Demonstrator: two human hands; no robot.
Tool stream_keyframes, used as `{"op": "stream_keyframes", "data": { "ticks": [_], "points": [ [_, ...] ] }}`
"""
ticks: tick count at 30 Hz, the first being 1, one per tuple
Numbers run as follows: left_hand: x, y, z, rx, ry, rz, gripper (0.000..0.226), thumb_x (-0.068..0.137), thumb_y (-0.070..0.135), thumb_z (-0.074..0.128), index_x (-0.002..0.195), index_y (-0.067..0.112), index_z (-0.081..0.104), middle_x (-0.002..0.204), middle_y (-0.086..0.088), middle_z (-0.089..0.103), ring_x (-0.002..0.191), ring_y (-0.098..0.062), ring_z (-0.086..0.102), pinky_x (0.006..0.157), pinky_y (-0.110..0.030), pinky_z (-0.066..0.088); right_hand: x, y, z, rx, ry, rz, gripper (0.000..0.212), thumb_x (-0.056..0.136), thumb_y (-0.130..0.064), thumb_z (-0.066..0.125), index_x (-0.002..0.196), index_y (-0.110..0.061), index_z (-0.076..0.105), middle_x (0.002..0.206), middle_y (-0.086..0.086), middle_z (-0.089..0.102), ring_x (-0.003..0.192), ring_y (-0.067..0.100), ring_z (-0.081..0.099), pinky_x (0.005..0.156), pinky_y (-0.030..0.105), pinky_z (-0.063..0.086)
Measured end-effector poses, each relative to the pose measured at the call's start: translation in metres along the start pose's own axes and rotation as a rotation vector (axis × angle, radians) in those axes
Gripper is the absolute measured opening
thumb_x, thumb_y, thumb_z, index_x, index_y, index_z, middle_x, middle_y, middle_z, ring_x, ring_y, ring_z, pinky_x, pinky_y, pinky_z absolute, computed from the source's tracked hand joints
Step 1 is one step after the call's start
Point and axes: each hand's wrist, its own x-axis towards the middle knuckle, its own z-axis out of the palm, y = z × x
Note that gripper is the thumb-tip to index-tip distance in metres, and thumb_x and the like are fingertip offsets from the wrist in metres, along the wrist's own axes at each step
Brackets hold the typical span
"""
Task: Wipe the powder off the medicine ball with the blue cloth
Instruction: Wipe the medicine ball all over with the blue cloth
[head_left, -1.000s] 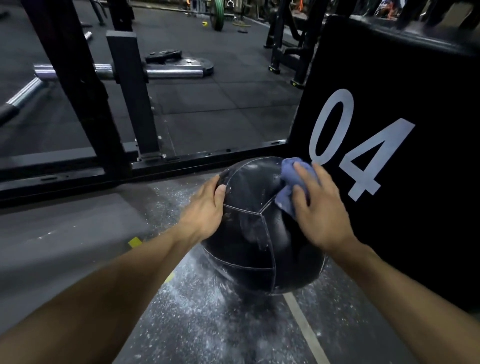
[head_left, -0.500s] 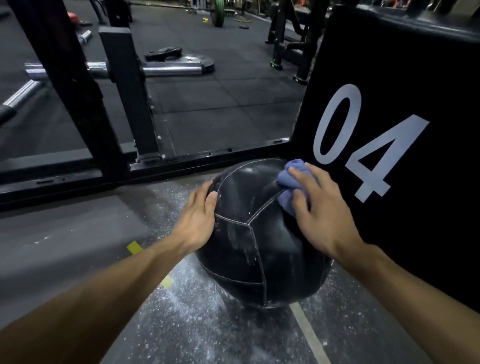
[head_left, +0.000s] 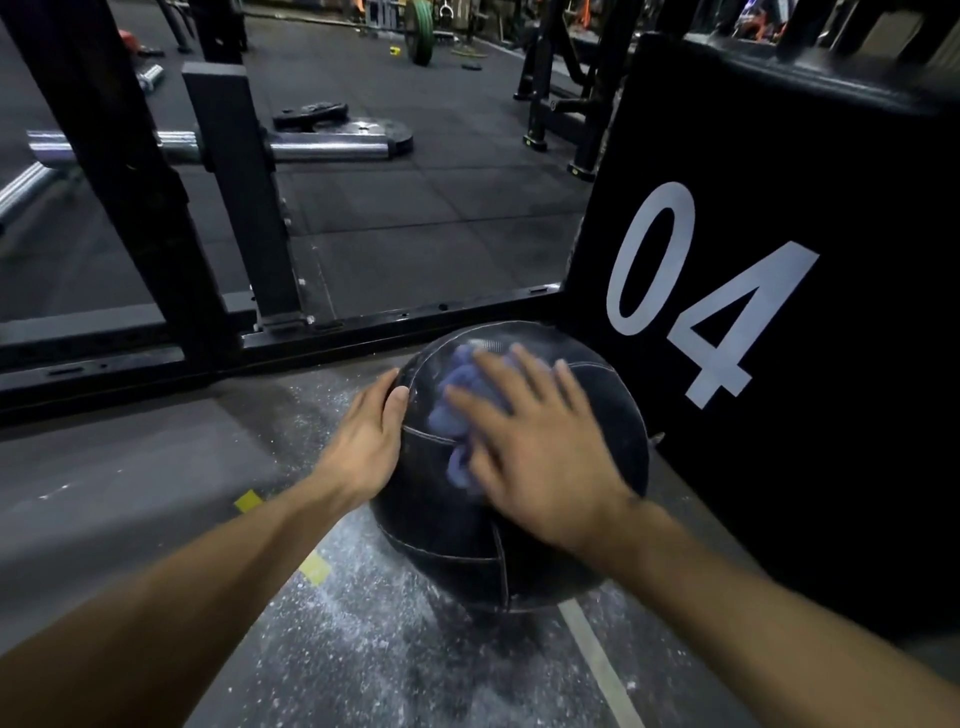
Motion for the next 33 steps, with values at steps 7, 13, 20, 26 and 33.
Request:
{"op": "stream_keyframes", "data": {
  "ticks": [7,13,20,26,33],
  "points": [
    [0.004,0.005,0.005,-0.096,0.011,-0.046,0.063,0.107,0.064,0.026,0.16,0.031,0.036,0.16,0.007,0.043,0.148,-0.017,0.039,0.116,-0.03,0.027,0.02,0.104,-0.01,0.662,-0.005,0.6,0.025,0.099,-0.041,0.042,0.107,-0.043,0.066,0.112,-0.001,0.069,0.093,0.019,0.065,0.087,0.03,0.054],
    [0.004,0.002,0.017,-0.452,0.006,-0.347,0.079,0.082,0.095,0.035,0.123,0.04,0.073,0.118,0.013,0.076,0.115,-0.011,0.068,0.109,-0.039,0.046,-0.004,0.133,0.006,1.04,-0.033,0.808,0.018,0.11,-0.044,0.047,0.111,-0.055,0.062,0.118,-0.022,0.072,0.113,0.008,0.07,0.102,0.029,0.053],
    [-0.036,-0.008,0.041,-0.867,-0.058,-0.762,0.083,0.082,0.093,0.035,0.092,0.029,0.086,0.102,-0.009,0.081,0.11,-0.042,0.069,0.104,-0.067,0.048,-0.02,0.136,0.012,1.08,-0.039,0.849,0.028,0.109,-0.052,0.044,0.129,-0.046,0.062,0.126,-0.018,0.067,0.127,0.01,0.062,0.117,0.038,0.043],
    [-0.075,-0.004,0.028,-0.919,-0.023,-0.801,0.074,0.091,0.081,0.037,0.094,0.026,0.086,0.109,-0.01,0.08,0.106,-0.038,0.072,0.101,-0.059,0.052,-0.036,0.111,0.003,1.044,-0.055,0.813,0.04,0.106,-0.051,0.045,0.144,-0.044,0.055,0.119,-0.02,0.066,0.111,0.002,0.062,0.097,0.032,0.046],
    [-0.133,-0.04,-0.033,-0.759,0.024,-0.965,0.098,0.054,0.096,0.067,0.114,0.019,0.081,0.126,-0.019,0.073,0.117,-0.046,0.068,0.1,-0.066,0.051,-0.026,0.073,-0.023,1.033,-0.38,0.77,0.04,0.105,-0.064,0.046,0.121,-0.035,0.07,0.115,-0.011,0.073,0.106,0.012,0.069,0.089,0.033,0.052]
  ]
}}
